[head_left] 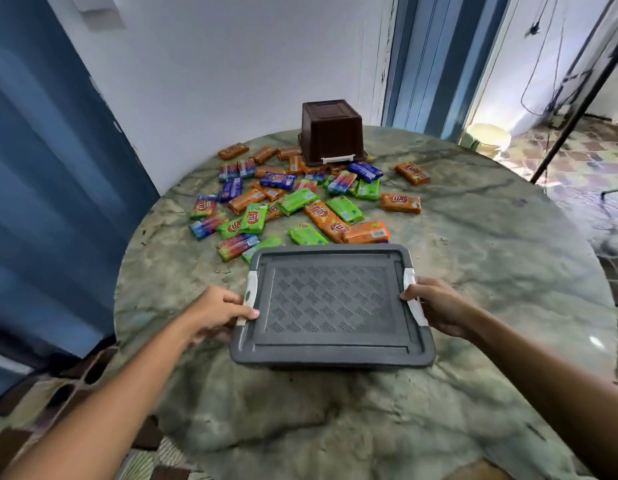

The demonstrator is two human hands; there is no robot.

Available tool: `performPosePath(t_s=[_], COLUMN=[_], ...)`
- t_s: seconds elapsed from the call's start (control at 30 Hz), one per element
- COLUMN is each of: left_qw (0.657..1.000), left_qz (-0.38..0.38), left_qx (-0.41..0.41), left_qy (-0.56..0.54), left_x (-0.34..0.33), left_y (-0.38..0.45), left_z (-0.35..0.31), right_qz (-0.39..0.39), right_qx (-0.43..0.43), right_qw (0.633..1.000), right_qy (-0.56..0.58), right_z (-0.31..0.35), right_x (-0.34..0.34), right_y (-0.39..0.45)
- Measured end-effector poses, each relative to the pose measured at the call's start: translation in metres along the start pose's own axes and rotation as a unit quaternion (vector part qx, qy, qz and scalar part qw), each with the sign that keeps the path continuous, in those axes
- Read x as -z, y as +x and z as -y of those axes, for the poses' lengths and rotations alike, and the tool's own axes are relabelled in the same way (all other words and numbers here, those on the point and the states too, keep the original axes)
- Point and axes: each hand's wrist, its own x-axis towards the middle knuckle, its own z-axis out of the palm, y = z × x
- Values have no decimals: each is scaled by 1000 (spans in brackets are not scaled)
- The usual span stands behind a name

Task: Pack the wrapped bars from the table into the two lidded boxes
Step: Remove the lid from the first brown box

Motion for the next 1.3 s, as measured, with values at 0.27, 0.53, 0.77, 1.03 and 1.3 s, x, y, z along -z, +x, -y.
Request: performPosePath(t_s=[0.27, 0.53, 0.77, 1.03, 1.3], left_qw=[973, 972, 972, 955, 971], left_qz=[-179, -65, -186, -208, -155], left_qx=[-92, 69, 8, -73, -69], left_qy=[111, -214, -141, 197, 171], left_x=[-18, -19, -22, -30, -4], left_y=[-14, -8, -6, -15, -7], left_z=[20, 48, 47, 13, -25], right_qz=[-88, -77, -161, -188, -230], right_qx=[37, -6, 51, 65, 79], right_qw=[990, 996, 984, 912, 914], right_qy=[-109, 39, -54, -358, -324], right_z=[-10, -23, -37, -10, 10], right_x=[5, 15, 8, -8, -5], right_y=[-15, -26, -34, -35, -31])
